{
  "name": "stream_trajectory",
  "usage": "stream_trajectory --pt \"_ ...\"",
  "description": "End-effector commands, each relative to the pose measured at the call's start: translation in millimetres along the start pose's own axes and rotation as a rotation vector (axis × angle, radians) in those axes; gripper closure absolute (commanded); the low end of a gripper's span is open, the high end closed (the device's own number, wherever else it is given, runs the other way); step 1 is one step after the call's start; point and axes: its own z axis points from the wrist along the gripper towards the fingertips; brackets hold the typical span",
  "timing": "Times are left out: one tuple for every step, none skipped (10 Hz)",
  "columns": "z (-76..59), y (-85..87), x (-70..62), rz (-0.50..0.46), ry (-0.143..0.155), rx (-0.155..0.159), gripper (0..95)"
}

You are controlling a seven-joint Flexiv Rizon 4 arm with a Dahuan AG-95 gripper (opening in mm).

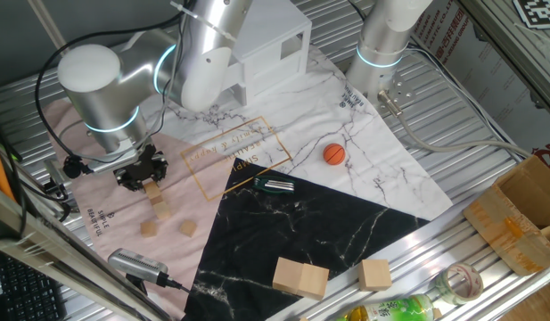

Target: Stack the blocks into a pyramid shape

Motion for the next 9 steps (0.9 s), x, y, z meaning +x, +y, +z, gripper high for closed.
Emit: stream_trajectory --pt "0.3 0.1 0.2 -0.002 0.002 0.001 95.0" --pt "0.4 0.1 0.2 -0.003 0.002 0.001 95.0" --pt "0.4 0.1 0.2 -0.003 0.002 0.001 95.0" --pt "0.5 0.1 0.3 -0.004 0.002 0.001 76.0" --pt "0.6 0.1 0.3 -0.004 0.001 0.001 76.0" --pt "0.6 0.1 0.3 -0.004 0.002 0.001 76.0" --pt "0.7 0.1 0.3 -0.004 0.002 0.001 76.0" --pt "0.8 0.0 0.3 -0.004 0.001 0.002 76.0" --pt "1.0 0.0 0.3 -0.003 0.001 0.001 76.0"
